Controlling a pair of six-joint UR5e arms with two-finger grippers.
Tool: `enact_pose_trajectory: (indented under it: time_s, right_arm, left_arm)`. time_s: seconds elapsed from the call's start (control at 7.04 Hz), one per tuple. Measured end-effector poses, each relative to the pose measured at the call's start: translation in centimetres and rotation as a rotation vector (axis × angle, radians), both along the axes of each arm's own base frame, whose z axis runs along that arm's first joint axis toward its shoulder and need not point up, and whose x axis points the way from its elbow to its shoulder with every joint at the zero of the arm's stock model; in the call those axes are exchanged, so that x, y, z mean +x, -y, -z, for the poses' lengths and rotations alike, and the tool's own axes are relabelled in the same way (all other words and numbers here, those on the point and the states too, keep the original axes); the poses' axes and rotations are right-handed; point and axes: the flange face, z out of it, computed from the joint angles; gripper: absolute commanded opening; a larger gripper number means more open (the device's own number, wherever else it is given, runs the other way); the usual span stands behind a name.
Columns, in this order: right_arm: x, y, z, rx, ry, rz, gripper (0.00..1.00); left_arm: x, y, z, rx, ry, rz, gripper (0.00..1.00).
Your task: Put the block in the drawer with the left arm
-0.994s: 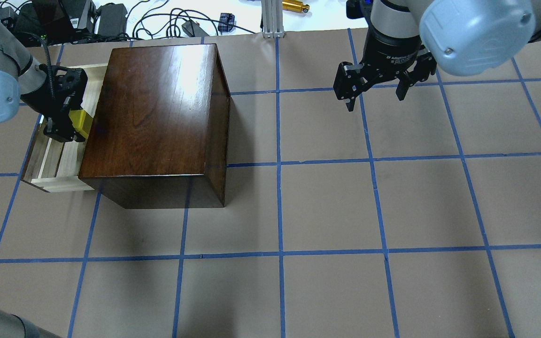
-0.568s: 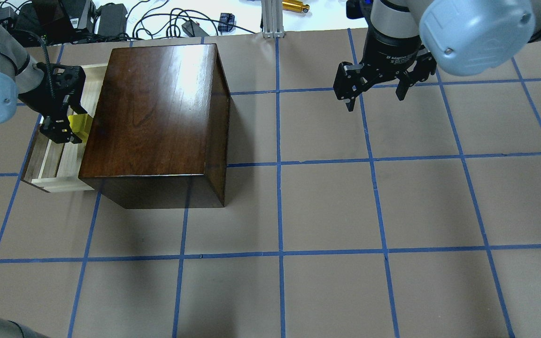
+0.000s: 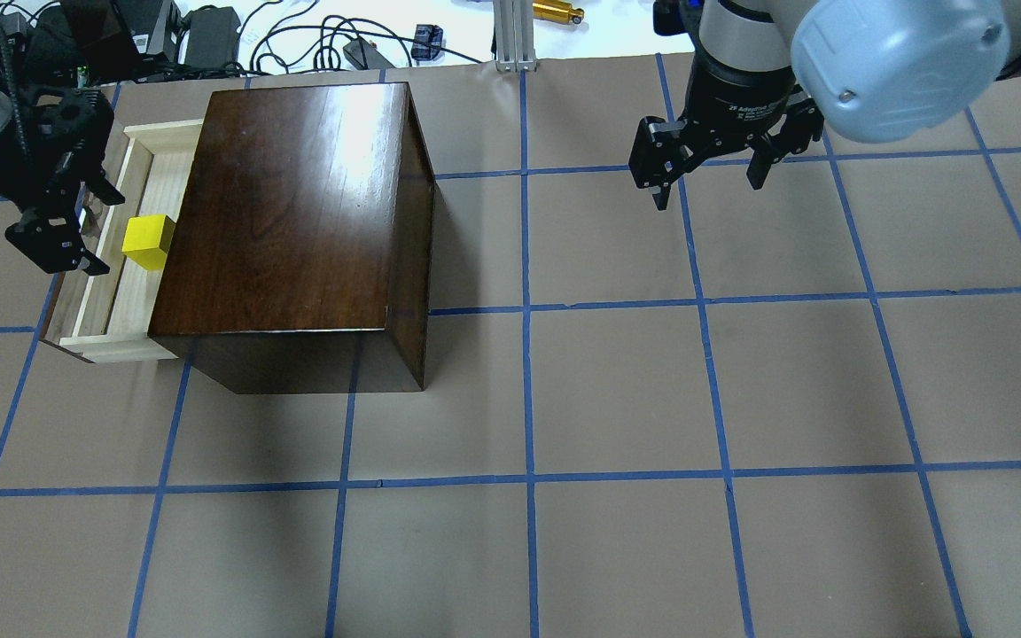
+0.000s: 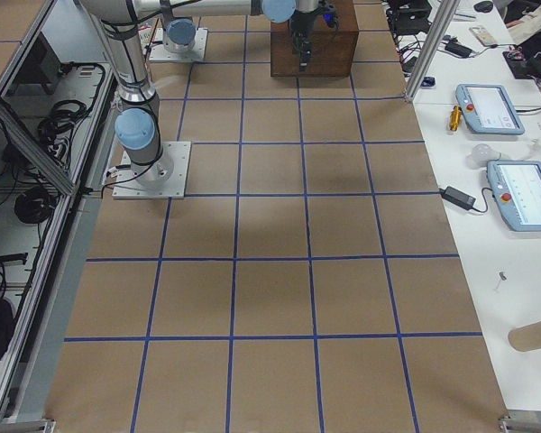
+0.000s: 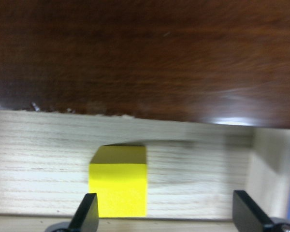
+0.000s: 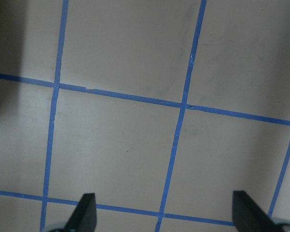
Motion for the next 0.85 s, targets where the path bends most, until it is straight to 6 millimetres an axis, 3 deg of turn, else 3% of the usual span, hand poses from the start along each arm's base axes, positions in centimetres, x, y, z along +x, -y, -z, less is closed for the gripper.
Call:
enact_pose_trajectory:
  time_s: [0.28, 0.57, 0.85]
  right_arm:
    - [0.0, 0.0, 0.0, 0.000, 0.000, 0.000, 1.00]
    - [0.0, 0.0, 0.0, 0.000, 0.000, 0.000, 1.00]
    - [0.0, 0.0, 0.0, 0.000, 0.000, 0.001, 1.00]
  left_arm:
    - [-1.3, -2.6, -3.7, -0.014, 0.017, -0.210, 1.00]
    - [-3.1, -3.9, -6.0, -0.043, 0.030, -0.579, 1.00]
    - [-8.2, -3.4, -6.5, -0.092, 0.038, -0.880, 1.00]
